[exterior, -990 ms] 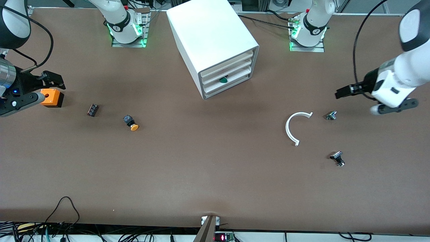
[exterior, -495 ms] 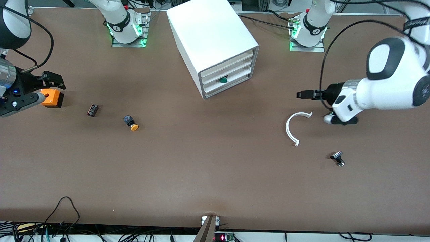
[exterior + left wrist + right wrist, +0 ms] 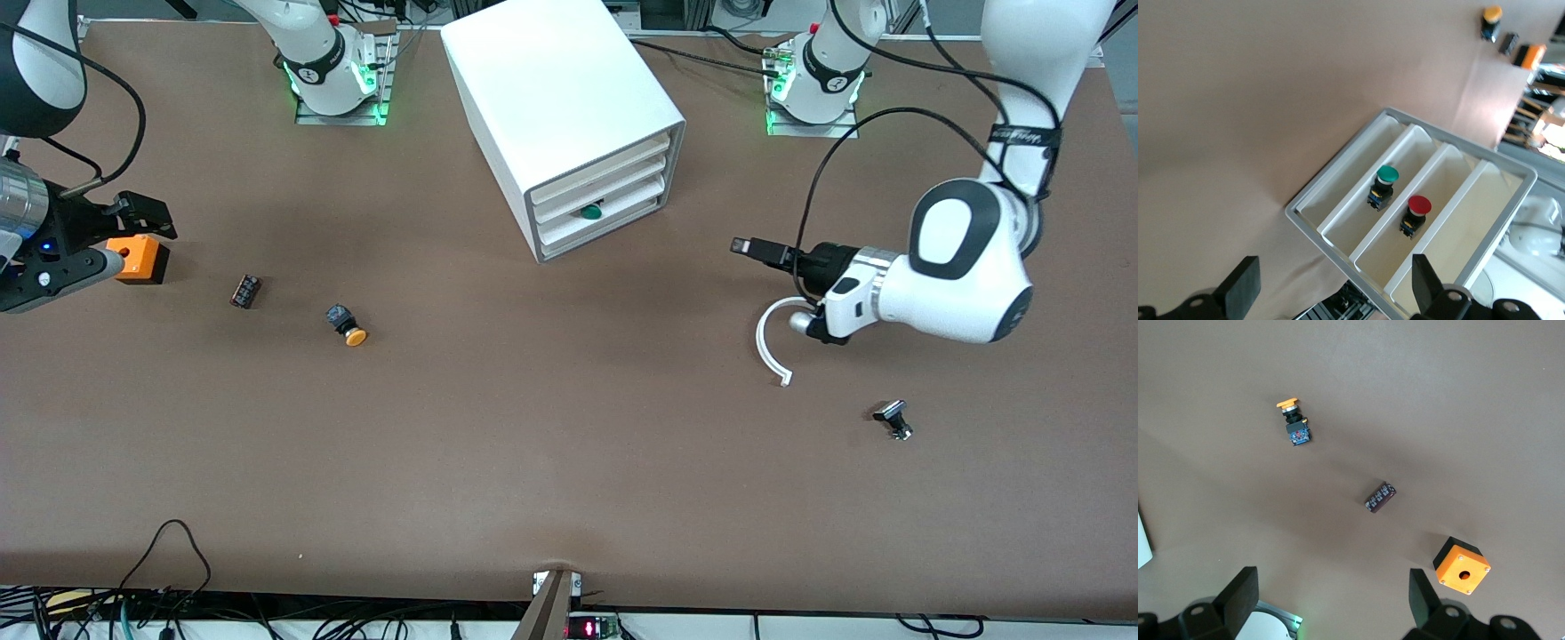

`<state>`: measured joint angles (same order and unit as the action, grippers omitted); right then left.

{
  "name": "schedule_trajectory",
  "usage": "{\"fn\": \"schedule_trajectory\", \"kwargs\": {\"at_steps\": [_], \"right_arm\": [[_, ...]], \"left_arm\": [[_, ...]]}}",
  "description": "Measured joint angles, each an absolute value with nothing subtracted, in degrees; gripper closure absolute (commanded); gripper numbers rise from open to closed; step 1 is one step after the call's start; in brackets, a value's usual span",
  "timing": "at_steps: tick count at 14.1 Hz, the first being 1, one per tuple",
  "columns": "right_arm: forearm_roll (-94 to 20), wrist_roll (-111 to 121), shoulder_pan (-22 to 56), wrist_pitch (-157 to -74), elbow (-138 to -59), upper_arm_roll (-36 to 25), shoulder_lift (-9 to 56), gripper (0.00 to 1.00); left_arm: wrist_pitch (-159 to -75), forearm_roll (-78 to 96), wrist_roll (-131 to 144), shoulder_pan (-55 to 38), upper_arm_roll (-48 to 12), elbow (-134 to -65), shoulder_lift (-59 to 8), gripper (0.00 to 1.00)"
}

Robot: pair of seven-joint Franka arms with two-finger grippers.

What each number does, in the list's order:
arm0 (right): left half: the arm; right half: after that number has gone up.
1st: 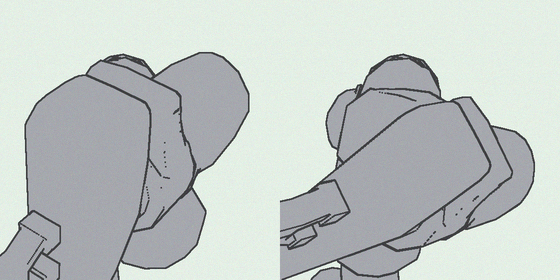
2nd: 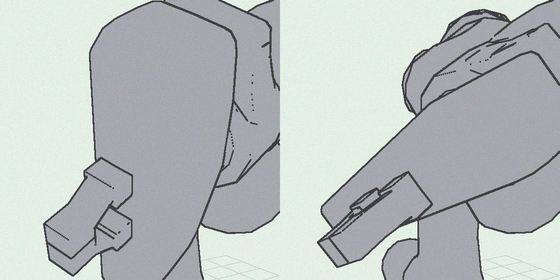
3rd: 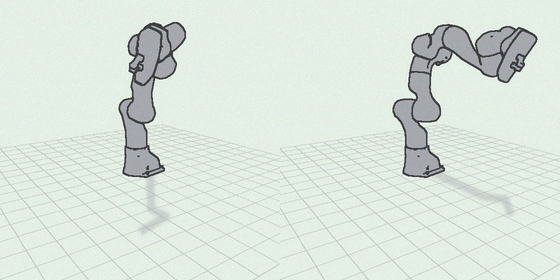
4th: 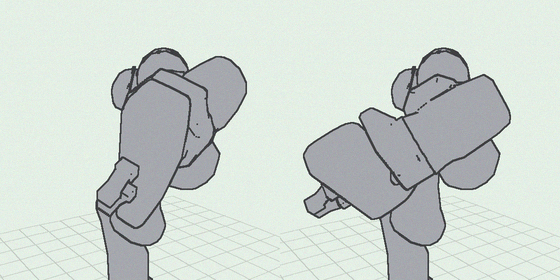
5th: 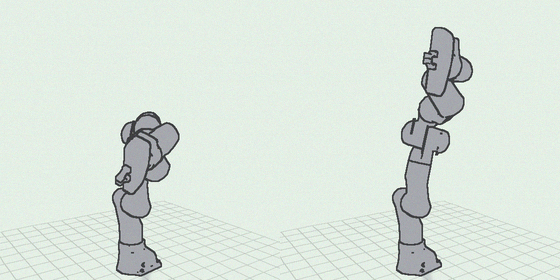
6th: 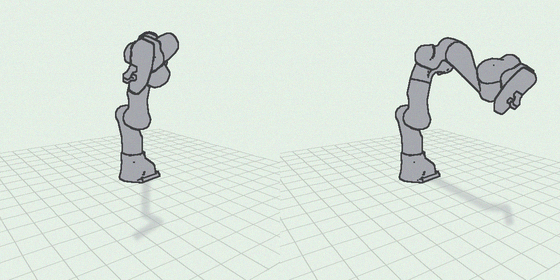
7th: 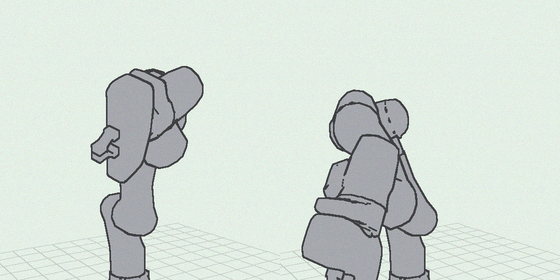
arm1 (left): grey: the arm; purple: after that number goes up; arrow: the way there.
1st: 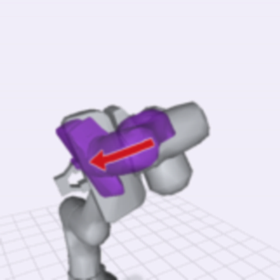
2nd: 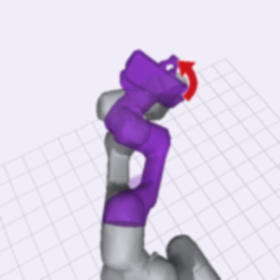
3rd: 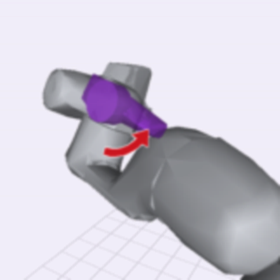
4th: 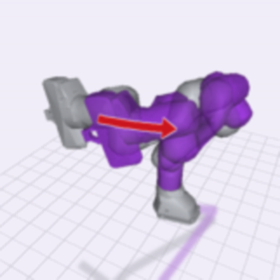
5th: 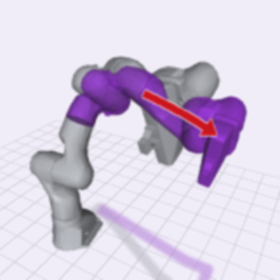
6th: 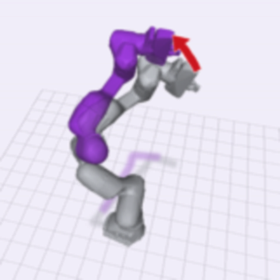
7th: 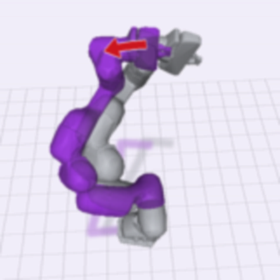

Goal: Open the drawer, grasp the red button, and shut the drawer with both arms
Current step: 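Reach the left gripper to the cabinet drawer front and grasp it, then pull the drawer outward with the left gripper to open it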

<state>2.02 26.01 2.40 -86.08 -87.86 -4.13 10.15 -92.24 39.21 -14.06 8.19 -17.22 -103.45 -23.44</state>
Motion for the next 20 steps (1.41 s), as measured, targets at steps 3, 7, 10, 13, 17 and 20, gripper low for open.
{"fn": "schedule_trajectory", "kwargs": {"at_steps": [3,7,10,13,17,20], "right_arm": [[2.0,26.0,2.4,-86.1,-87.9,-4.2,10.1,0.0],[2.0,26.0,2.4,-86.1,-87.9,-4.2,10.1,0.0],[2.0,26.0,2.4,-86.1,-87.9,-4.2,10.2,0.0],[2.0,26.0,2.4,-86.0,-87.9,-4.2,10.3,0.0],[2.0,26.0,2.4,-86.0,-87.9,-4.2,10.4,0.0],[2.0,26.0,2.4,-86.0,-87.9,-4.2,10.5,0.0]], "left_arm": [[-92.7,42.1,-23.4,6.9,-18.4,-104.5,-27.6,0.01],[-95.8,45.3,-34.2,5.1,-21.4,-105.4,-33.0,0.01],[-97.5,46.2,-43.4,5.0,-24.2,-107.9,-34.1,0.01],[-97.5,48.1,-49.5,5.1,-25.7,-110.3,-34.1,0.03],[-97.6,51.3,-51.2,5.2,-27.7,-113.0,-34.1,0.13],[-98.1,52.6,-51.3,5.2,-28.9,-114.9,-34.1,0.16]]}}
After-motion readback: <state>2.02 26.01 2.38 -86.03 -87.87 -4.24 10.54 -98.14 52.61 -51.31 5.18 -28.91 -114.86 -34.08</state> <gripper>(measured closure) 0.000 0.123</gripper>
